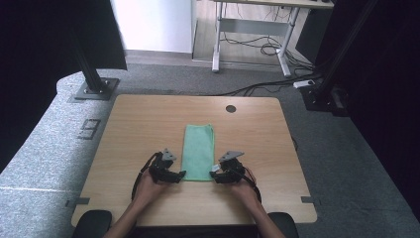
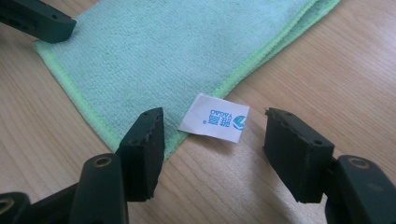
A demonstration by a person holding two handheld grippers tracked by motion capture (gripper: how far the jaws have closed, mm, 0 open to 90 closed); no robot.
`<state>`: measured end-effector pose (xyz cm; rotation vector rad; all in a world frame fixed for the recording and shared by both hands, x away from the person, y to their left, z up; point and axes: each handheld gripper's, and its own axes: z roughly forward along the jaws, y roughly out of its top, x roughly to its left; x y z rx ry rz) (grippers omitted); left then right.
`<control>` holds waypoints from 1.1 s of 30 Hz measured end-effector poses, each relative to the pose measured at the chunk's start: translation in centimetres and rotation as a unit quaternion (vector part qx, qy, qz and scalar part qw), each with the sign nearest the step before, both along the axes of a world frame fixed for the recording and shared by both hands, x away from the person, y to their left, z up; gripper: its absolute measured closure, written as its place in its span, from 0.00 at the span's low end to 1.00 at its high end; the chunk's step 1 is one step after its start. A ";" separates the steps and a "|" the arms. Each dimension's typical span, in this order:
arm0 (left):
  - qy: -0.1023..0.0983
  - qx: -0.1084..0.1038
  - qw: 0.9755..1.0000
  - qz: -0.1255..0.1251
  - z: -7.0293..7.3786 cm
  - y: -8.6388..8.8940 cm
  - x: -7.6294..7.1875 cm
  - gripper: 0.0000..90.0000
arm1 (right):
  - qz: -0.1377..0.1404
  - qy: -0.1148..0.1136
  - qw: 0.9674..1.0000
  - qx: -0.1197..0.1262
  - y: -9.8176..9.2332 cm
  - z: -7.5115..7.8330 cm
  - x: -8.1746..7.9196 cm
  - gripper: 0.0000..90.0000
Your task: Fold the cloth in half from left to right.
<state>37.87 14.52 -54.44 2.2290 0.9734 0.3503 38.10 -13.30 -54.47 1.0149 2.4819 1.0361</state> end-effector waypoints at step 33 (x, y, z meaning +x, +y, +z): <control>0.000 0.009 1.000 -0.002 0.3 4.7 -3.8 0.00 | -0.023 0.003 1.000 0.002 -4.2 0.8 -2.1 0.00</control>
